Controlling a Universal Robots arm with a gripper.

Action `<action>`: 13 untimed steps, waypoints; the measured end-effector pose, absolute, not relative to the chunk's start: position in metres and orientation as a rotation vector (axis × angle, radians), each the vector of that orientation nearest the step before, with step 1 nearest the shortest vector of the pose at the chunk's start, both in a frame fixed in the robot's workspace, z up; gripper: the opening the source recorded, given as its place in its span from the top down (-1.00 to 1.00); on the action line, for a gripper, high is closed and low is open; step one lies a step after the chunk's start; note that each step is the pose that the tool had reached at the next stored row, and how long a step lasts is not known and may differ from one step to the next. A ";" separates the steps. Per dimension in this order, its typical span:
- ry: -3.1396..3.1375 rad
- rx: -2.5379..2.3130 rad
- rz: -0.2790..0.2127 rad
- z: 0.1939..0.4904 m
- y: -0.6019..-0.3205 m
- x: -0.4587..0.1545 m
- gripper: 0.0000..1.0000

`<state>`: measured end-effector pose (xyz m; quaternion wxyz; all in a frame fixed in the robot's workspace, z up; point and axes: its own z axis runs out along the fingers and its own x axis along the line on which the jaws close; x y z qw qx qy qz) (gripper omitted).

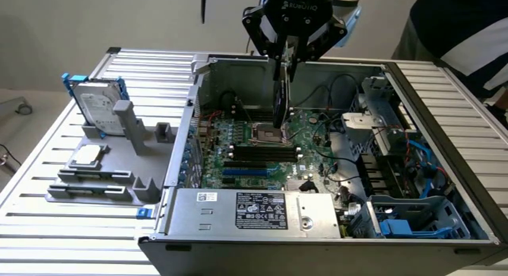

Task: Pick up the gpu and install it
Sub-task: 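Pick up the gpu and move the gpu toward the slot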

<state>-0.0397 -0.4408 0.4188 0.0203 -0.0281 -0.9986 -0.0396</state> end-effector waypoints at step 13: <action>-3.090 0.118 -0.120 0.416 -0.441 -0.040 0.47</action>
